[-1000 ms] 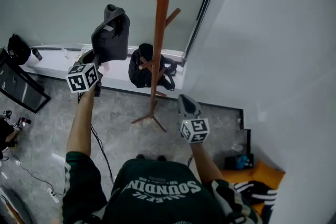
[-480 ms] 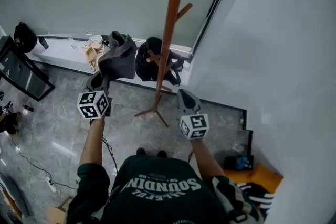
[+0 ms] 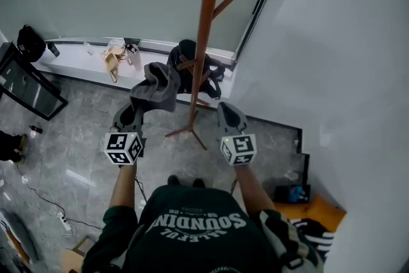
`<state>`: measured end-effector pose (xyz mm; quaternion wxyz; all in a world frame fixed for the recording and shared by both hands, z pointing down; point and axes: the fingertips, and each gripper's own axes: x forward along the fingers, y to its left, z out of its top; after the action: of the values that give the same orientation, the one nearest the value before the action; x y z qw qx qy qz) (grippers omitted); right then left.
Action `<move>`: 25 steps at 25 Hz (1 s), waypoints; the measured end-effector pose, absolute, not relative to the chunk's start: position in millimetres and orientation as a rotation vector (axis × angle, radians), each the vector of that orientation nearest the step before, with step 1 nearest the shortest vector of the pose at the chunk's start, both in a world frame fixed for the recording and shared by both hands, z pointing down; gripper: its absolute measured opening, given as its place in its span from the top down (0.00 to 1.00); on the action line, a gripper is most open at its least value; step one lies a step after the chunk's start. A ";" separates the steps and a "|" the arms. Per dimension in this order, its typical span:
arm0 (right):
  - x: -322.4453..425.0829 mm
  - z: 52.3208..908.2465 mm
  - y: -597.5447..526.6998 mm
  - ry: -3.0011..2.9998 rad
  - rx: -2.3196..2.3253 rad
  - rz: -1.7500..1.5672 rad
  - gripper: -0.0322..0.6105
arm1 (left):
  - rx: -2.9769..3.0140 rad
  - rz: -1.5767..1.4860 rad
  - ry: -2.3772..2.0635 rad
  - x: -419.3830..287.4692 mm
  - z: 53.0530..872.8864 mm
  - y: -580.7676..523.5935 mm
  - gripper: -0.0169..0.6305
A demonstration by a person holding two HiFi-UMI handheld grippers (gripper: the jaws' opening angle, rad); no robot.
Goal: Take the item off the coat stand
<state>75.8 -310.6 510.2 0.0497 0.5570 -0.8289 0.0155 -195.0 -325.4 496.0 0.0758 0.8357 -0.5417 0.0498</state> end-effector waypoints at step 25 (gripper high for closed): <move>72.3 505.9 -303.4 -2.532 1.699 0.005 0.95 | 2.480 0.192 -1.570 -190.2 523.3 -312.7 0.95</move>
<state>72.3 -303.4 505.9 0.0461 0.5566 -0.8295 0.0017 -190.2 -312.7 523.3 0.1001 0.8389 -0.5310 0.0650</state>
